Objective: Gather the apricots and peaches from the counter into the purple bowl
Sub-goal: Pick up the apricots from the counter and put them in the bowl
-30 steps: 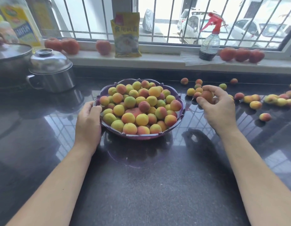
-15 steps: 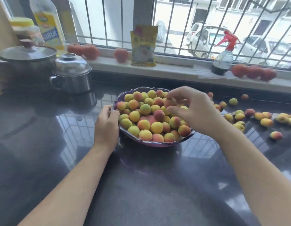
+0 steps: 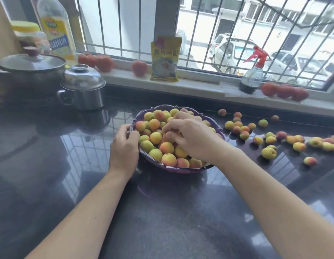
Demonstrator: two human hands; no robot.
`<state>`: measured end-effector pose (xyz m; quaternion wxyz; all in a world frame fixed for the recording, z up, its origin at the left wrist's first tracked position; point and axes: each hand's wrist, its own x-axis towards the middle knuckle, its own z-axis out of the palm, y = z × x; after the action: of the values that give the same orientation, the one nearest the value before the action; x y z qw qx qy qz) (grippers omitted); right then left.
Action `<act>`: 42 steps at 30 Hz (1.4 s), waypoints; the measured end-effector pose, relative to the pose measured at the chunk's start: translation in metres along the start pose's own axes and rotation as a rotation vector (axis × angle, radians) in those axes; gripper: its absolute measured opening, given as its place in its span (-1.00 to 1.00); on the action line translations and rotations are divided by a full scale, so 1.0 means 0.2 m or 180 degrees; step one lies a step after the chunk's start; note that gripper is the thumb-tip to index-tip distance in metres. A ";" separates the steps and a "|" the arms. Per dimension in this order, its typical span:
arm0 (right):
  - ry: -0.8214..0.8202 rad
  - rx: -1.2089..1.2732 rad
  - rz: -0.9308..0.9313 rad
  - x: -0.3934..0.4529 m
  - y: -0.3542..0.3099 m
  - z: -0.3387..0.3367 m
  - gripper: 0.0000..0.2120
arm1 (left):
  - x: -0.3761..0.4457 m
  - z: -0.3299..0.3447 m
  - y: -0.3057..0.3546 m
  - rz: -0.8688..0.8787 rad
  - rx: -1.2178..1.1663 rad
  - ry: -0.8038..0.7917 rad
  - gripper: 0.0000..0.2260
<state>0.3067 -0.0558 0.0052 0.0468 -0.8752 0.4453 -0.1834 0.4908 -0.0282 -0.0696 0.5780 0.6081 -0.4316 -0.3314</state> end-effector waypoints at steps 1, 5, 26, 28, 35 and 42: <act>0.0014 -0.0009 -0.0028 0.00 0.00 0.00 -0.79 | 0.00 0.00 0.00 0.0002 0.0004 -0.0006 -0.73; 0.0145 -0.0105 -0.0069 0.00 0.00 0.03 -0.81 | -0.01 0.00 0.01 0.0008 -0.0053 -0.0018 -0.72; 0.0146 -0.1498 0.1703 -0.03 1.00 0.20 -0.60 | 0.00 0.01 -0.02 0.0015 -0.0130 0.0017 -0.76; 0.0055 -0.1488 0.1863 -0.01 1.03 0.19 -0.64 | 0.00 0.01 -0.02 0.0007 -0.0115 0.0023 -0.77; 0.0787 -0.0776 0.1966 -0.04 1.01 0.22 -0.68 | 0.00 0.01 -0.02 0.0018 -0.0139 0.0018 -0.77; 0.1439 -0.0336 0.1788 -0.09 0.97 0.20 -0.60 | 0.00 0.01 -0.02 0.0102 -0.0118 0.0034 -0.77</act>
<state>0.1638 -0.1610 -0.0836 -0.0495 -0.6573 0.6762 -0.3289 0.4902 -0.0299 -0.0734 0.5967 0.5920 -0.4319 -0.3269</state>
